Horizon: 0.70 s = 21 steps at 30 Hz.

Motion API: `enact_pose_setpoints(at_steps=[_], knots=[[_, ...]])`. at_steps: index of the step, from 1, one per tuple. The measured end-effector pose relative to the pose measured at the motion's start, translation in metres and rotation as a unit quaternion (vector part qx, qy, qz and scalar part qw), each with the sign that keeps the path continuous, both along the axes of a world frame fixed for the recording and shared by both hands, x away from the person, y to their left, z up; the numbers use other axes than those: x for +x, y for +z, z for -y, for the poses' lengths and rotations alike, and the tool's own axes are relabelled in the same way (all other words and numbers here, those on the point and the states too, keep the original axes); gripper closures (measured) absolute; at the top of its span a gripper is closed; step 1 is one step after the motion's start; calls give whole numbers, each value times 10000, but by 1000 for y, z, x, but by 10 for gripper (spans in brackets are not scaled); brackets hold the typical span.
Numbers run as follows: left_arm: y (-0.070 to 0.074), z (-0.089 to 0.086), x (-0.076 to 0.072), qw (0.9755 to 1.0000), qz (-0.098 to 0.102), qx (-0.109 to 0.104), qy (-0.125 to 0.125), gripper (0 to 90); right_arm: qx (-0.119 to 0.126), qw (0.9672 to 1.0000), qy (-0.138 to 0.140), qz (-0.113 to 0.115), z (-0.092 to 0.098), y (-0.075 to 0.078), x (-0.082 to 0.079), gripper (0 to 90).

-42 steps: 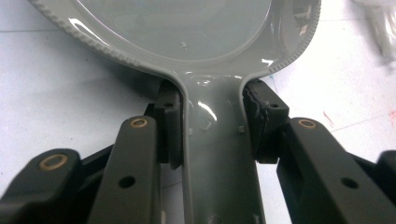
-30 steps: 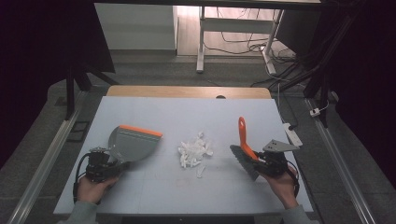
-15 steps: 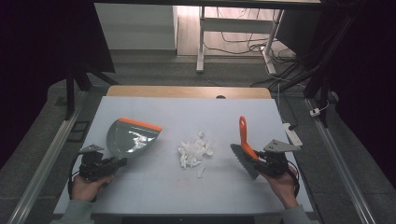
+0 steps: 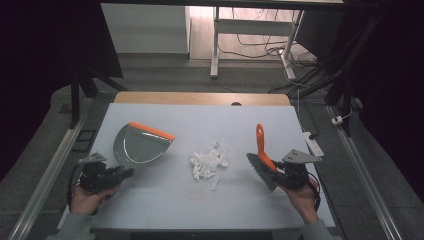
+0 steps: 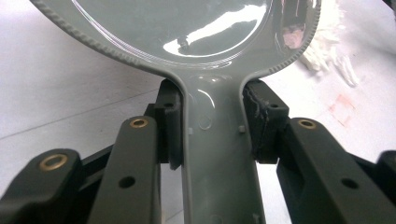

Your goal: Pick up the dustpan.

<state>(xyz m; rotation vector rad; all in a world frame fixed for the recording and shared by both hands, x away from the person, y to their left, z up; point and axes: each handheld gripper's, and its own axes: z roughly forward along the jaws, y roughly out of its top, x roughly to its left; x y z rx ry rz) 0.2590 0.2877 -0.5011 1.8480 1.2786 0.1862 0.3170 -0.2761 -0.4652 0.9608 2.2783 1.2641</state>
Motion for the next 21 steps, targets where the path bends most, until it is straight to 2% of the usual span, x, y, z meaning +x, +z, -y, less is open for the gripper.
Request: enact_pose_setpoints(at_steps=[6, 10, 14, 17, 21], knots=[[10, -1, -6, 9996, 174, 75, -190, 614, 2, 10000, -4, 12, -1, 0, 0, 700], [12, -3, -9, 9992, 210, 47, -336, 613, 3, 10000, 10, 22, -2, 0, 0, 700], [15, -4, -13, 9976, 204, 62, -655, 613, 0, 10000, 17, 29, -2, 1, -1, 700], [18, -3, -15, 9965, 217, 156, -786, 613, -7, 10000, 18, 23, -2, 0, -1, 700], [19, -3, -18, 9942, 251, 162, -1036, 613, -20, 10000, 29, 12, -3, 0, 0, 700]])
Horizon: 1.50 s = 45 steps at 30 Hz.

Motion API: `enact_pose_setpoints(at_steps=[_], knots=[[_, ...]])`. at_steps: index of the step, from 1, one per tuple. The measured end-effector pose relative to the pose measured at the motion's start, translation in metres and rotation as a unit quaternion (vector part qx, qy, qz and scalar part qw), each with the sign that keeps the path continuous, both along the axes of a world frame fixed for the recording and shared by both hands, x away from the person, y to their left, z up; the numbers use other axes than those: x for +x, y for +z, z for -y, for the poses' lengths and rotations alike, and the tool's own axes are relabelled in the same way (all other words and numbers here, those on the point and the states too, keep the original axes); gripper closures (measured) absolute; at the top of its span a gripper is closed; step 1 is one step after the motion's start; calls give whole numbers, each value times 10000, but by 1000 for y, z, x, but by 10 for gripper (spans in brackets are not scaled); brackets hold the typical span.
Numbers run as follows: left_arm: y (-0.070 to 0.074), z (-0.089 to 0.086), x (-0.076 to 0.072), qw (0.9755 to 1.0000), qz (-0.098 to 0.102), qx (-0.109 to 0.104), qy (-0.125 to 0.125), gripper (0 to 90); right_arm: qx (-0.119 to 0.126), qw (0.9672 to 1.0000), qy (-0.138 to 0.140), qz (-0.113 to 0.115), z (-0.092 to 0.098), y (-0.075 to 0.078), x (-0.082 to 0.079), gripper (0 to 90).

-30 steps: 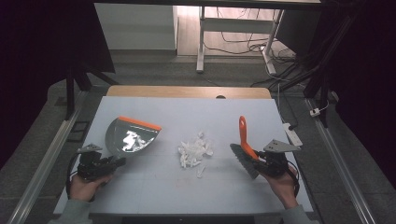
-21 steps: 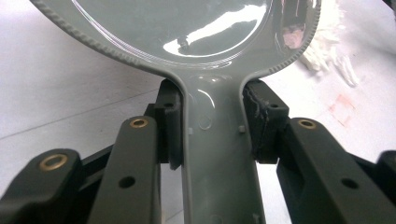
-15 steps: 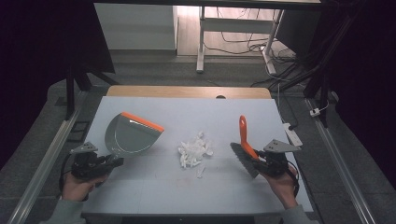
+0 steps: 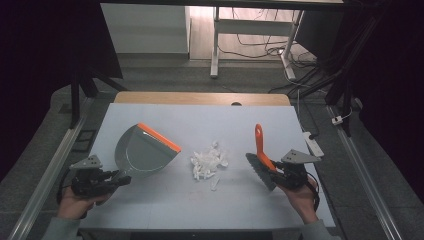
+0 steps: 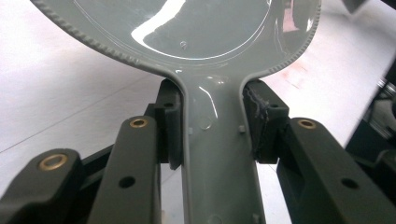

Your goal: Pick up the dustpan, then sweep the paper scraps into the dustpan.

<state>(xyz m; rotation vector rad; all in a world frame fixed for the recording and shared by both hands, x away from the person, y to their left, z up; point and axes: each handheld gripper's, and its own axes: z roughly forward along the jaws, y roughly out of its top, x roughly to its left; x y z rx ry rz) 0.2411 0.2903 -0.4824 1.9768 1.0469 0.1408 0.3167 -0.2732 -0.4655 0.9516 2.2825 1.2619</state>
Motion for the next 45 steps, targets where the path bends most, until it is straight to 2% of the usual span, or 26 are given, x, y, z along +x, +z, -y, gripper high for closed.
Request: enact_pose_setpoints(at_steps=[2, 8, 12, 17, 22, 32, 37, 45], knots=[[0, 2, -1, 9999, 2, 23, -152, 614, -4, 10000, -4, 0, 0, 0, 0, 700], [0, 8, -4, 9991, -38, 106, -405, 614, 1, 10000, 1, 11, -1, 1, 0, 700], [-2, 14, -5, 9974, -67, 226, -679, 614, 1, 10000, 7, 2, -1, 1, 0, 700], [-2, 17, -5, 9967, -97, 253, -764, 614, 5, 10000, 14, 15, -2, 2, -1, 700], [-2, 18, -5, 9947, -211, 270, -972, 614, 32, 10000, 14, -11, -2, 1, 0, 700], [-2, 22, -7, 9933, -227, 367, -1076, 613, 82, 10000, 31, 9, -6, 2, 0, 700], [-2, 24, -7, 9921, -232, 406, -1163, 614, 157, 9999, 28, 17, -12, 4, 1, 700], [-6, 22, -7, 9894, -329, 478, -1329, 613, 127, 9999, 59, 8, -26, 4, 7, 700]])
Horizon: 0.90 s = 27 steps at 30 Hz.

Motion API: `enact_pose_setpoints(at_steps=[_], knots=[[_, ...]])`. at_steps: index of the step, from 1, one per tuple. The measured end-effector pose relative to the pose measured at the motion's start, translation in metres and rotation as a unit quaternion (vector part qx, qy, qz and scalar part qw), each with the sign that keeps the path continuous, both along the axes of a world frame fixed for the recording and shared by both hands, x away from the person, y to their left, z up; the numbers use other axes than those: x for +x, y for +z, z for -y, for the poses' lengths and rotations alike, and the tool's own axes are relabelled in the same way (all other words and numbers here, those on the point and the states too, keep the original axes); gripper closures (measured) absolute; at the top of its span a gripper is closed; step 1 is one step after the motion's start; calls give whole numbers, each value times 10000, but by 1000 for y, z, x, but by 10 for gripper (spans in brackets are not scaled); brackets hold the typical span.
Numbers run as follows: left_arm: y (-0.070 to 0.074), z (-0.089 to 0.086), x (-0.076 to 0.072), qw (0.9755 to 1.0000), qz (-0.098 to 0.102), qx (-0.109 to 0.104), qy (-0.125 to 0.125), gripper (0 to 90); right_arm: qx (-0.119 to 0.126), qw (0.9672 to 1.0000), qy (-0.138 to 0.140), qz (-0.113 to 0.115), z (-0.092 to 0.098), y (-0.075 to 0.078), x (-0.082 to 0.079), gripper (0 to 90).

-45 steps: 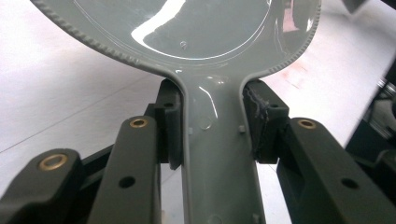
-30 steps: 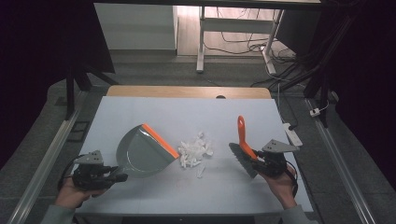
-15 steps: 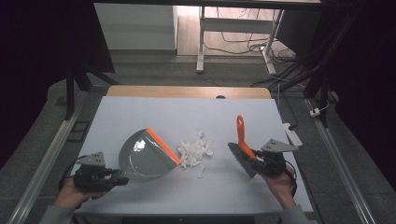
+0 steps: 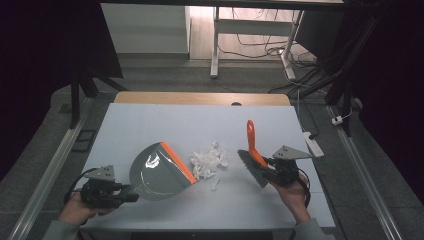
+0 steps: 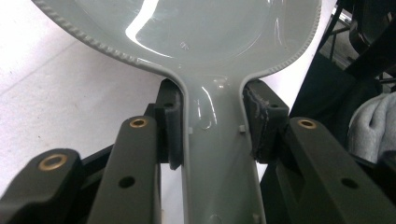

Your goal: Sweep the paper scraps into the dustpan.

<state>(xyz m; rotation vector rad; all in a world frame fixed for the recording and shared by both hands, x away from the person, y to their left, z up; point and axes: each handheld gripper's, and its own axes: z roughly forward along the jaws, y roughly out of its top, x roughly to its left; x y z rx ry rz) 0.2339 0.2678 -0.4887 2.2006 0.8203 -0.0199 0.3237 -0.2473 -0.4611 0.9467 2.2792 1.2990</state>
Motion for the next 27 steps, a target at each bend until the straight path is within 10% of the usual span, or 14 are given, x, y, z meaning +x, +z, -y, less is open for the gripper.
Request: enact_pose_setpoints(at_steps=[27], knots=[[-10, 16, 3, 9987, -278, 324, -262, 613, 57, 9999, -145, -40, -21, -1, 19, 700]])
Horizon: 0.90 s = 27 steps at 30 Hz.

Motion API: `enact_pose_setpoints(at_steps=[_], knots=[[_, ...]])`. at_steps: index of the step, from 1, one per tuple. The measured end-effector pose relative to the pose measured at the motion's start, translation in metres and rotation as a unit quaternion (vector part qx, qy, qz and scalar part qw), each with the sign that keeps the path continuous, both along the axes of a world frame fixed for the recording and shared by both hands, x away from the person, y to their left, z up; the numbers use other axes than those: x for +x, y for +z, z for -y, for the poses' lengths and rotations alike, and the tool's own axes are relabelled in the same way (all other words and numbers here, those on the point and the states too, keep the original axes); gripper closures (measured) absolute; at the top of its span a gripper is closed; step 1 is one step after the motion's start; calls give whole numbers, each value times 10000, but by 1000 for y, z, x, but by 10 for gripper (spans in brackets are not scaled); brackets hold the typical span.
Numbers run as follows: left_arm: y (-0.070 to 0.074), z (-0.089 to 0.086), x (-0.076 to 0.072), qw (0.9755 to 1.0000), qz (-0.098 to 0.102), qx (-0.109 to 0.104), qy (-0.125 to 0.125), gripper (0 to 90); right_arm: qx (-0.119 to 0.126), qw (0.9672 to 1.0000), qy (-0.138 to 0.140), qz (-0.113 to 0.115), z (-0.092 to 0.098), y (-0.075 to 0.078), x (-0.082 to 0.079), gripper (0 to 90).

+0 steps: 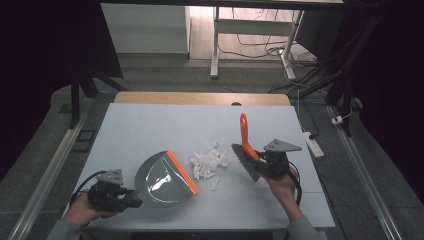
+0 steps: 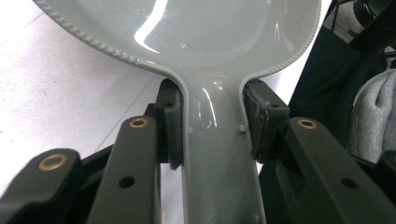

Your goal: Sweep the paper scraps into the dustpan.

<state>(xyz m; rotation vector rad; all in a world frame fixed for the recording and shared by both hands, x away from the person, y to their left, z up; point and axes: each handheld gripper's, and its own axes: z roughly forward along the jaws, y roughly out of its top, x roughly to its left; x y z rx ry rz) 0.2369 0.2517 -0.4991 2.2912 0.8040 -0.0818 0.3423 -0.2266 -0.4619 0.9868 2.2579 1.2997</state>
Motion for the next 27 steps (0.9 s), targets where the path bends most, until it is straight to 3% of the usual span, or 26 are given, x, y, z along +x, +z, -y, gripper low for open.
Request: enact_pose_setpoints(at_steps=[13, 21, 25, 26, 27], knots=[[-5, 10, 2, 9999, -64, 70, -56, 613, 17, 9999, -112, 67, -14, 6, 16, 700], [-5, 11, 4, 9999, -20, 51, 97, 612, 15, 9998, -58, 200, -27, 15, 32, 700], [-6, 13, 4, 9999, -52, 82, 44, 613, -65, 9999, -71, 143, -32, 15, 41, 700], [-6, 14, 4, 9999, -70, 85, 27, 613, -225, 9996, -78, 171, -37, 13, 45, 700], [-6, 14, 5, 9999, -78, 106, -3, 613, -225, 9996, -78, 171, -37, 13, 45, 700]])
